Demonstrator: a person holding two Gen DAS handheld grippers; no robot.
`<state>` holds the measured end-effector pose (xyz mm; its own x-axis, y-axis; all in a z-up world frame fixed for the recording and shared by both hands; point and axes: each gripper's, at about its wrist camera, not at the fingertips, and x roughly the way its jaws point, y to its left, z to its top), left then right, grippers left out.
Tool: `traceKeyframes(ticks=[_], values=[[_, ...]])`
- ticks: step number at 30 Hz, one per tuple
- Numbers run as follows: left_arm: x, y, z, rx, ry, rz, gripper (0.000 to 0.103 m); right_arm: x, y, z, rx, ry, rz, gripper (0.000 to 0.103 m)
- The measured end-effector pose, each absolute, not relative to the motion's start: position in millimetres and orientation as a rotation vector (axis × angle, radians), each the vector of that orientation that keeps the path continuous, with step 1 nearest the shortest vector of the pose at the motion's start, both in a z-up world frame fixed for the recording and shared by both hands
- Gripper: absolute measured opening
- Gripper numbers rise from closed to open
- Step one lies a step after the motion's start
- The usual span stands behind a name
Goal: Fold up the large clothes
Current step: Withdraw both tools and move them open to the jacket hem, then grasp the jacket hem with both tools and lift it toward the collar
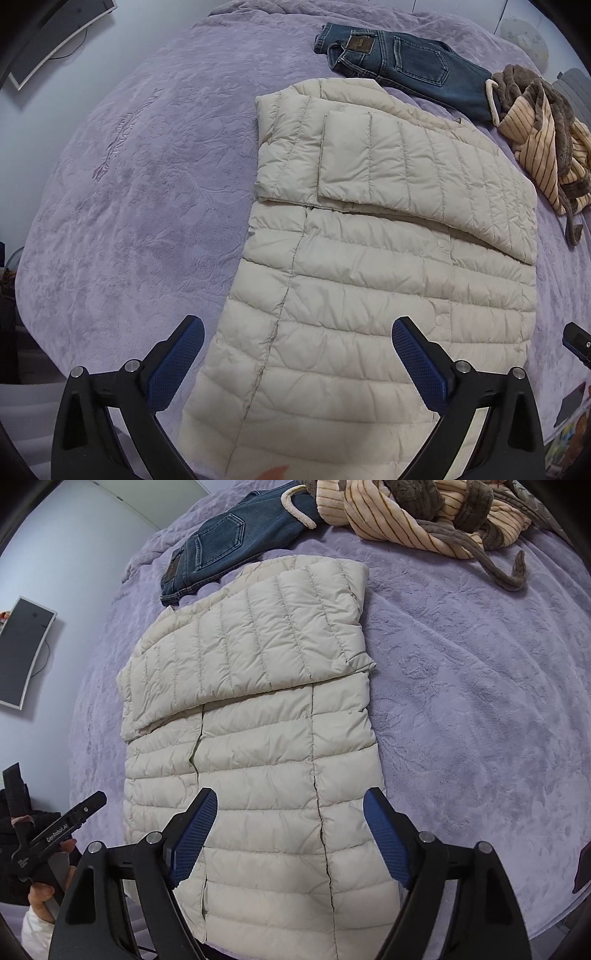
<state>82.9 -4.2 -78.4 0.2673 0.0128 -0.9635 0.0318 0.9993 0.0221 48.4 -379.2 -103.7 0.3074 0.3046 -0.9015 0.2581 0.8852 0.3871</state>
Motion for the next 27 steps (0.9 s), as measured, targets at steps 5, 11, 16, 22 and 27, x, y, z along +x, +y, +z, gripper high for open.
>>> traceKeyframes(ticks=[5, 11, 16, 22, 27], values=[[68.6, 4.5, -82.9, 0.023, 1.340, -0.052, 0.102, 35.1, -373.2, -95.6, 0.541, 1.256, 0.056, 0.084], [54.3, 24.4, -88.2, 0.001, 1.335, -0.089, 0.102, 13.8, -362.5, -103.0, 0.603, 1.253, 0.057, 0.085], [45.0, 56.8, -114.5, -0.059, 1.398, -0.114, 0.102, -9.1, -355.7, -123.2, 0.738, 1.312, 0.064, 0.085], [19.7, 114.6, -140.1, -0.286, 1.465, -0.103, 0.102, -61.2, -362.8, -144.7, 0.977, 1.268, 0.007, 0.085], [-10.7, 154.8, -154.2, -0.518, 1.494, -0.102, 0.102, -102.7, -367.1, -155.6, 1.145, 1.212, -0.010, 0.085]])
